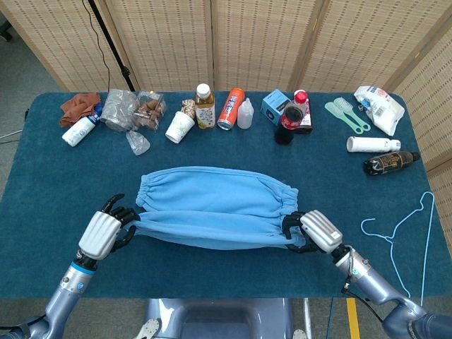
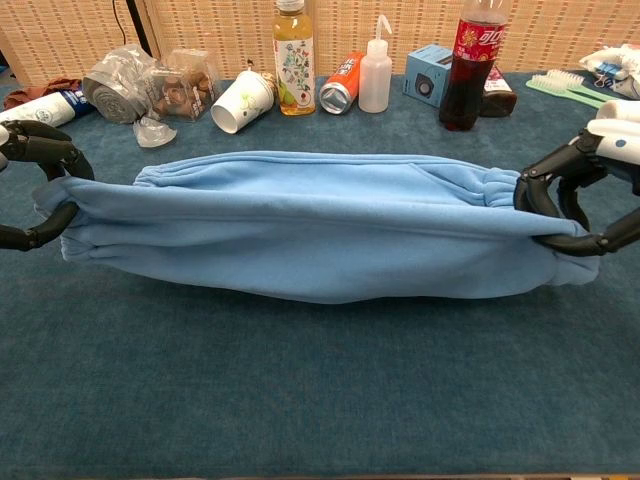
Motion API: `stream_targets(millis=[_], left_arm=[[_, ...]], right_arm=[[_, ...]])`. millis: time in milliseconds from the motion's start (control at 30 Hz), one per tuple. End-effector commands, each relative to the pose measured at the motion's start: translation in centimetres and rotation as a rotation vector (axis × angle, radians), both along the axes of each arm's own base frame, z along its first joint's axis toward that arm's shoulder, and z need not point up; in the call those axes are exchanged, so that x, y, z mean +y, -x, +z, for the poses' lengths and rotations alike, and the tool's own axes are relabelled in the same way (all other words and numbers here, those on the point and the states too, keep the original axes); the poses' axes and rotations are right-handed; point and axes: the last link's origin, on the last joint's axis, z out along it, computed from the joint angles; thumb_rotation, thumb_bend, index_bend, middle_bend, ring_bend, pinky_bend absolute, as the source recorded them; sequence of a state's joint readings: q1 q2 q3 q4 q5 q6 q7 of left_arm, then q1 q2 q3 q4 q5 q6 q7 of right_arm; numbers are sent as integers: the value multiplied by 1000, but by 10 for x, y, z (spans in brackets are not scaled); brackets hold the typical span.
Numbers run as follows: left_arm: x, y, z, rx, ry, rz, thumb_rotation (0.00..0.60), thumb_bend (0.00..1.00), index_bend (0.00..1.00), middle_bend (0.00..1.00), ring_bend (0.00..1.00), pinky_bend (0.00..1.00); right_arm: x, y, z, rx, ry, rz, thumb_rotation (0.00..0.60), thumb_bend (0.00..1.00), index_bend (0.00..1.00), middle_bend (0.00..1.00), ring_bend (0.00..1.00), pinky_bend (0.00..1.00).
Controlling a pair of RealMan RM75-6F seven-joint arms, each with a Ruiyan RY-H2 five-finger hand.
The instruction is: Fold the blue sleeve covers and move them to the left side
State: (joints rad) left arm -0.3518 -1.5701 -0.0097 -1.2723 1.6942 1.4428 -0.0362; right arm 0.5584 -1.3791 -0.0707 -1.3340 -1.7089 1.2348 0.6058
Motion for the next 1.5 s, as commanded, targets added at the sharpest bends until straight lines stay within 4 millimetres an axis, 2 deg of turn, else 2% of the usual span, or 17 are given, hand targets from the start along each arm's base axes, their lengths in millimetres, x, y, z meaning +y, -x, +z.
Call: stream_targets(millis=[33, 300, 700, 967, 1367, 1500], left_arm=[[21, -9, 5, 80, -8, 57, 600, 505, 821, 537, 526, 172], [53, -22, 3, 126, -13, 125, 600, 506, 823, 536, 524, 172], [94, -28, -7, 148, -6, 184, 600, 506, 823, 537, 518, 172], [115, -35, -15, 166, -20, 194, 600, 505, 824, 537, 516, 172], [140, -40, -21, 194, -48, 225, 600, 503, 817, 534, 495, 172], [144, -42, -25, 201, -54, 233, 600, 501, 730, 504, 457, 171]], right_arm=[[-17, -7, 2, 2, -9, -35, 600, 630, 663, 513, 460, 639], [-53, -15, 3, 64, 18, -86, 600, 633, 664, 513, 462, 640], [-90, -22, 0, 131, 46, -134, 600, 636, 664, 514, 463, 640], [-108, -30, -9, 162, 52, -154, 600, 635, 664, 514, 463, 641], [-125, -31, -16, 205, 78, -165, 600, 637, 664, 514, 463, 645], [-129, -30, -18, 212, 83, -172, 600, 640, 664, 515, 466, 645]])
